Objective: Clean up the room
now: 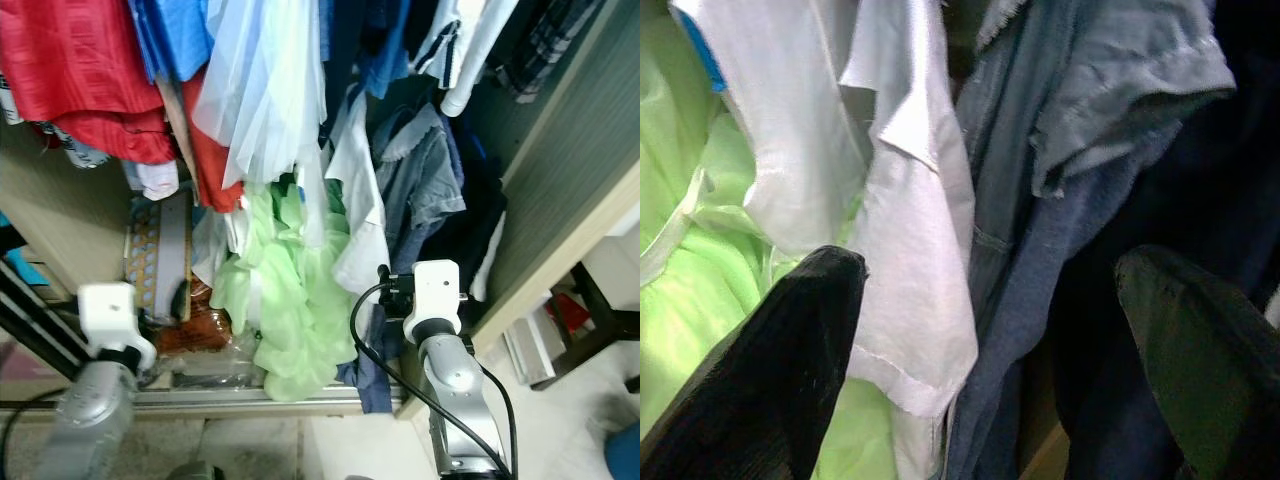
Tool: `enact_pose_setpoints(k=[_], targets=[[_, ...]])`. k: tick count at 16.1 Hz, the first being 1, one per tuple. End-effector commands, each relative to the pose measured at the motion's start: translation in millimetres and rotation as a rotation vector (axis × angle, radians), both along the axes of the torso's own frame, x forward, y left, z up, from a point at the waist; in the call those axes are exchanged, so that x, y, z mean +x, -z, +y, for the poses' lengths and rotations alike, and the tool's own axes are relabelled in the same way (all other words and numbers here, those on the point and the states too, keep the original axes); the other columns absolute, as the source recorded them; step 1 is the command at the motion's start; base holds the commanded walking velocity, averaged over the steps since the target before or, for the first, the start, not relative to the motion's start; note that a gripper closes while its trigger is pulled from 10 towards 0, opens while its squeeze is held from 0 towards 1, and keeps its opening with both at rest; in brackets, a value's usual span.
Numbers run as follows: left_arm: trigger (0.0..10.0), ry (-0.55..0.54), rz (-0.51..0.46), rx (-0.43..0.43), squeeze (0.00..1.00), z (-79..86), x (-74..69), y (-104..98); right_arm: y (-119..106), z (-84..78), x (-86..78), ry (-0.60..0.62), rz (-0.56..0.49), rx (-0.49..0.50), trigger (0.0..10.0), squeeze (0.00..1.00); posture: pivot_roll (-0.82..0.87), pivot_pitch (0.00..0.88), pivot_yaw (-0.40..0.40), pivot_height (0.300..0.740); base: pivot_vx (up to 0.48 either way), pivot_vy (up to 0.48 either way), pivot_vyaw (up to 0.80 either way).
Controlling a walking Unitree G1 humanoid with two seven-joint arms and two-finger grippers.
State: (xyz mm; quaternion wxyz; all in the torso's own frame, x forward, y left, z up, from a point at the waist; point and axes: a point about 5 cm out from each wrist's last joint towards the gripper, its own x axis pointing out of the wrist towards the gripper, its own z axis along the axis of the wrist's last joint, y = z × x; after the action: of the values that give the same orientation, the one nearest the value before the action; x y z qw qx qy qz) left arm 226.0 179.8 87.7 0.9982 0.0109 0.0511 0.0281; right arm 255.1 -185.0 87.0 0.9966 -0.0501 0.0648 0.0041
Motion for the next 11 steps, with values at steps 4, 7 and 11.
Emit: enact_pose_setpoints(k=[4, 7, 11], targets=[[10.0, -0.047, -0.003, -0.019, 0.00, 7.3, -15.6, 0, -11, 11.0, -10.6, -0.100, -0.069, -0.048, 10.0, 0.00, 0.03, 0.000, -0.053, 0.740, 0.000, 0.000, 0.00], [10.0, -0.075, 0.025, -0.101, 0.00, 1.8, -10.8, 4, -10, 19.6, -2.6, -0.130, -0.055, -0.028, 10.0, 0.00, 0.03, 0.000, -0.083, 0.740, 0.000, 0.000, 0.80], [10.0, -0.031, 0.013, -0.020, 0.00, 0.0, -10.1, 1, -16, 18.5, 2.3, -0.134, -0.079, -0.046, 10.0, 0.00, 0.02, 0.000, -0.081, 0.740, 0.000, 0.000, 0.80]])
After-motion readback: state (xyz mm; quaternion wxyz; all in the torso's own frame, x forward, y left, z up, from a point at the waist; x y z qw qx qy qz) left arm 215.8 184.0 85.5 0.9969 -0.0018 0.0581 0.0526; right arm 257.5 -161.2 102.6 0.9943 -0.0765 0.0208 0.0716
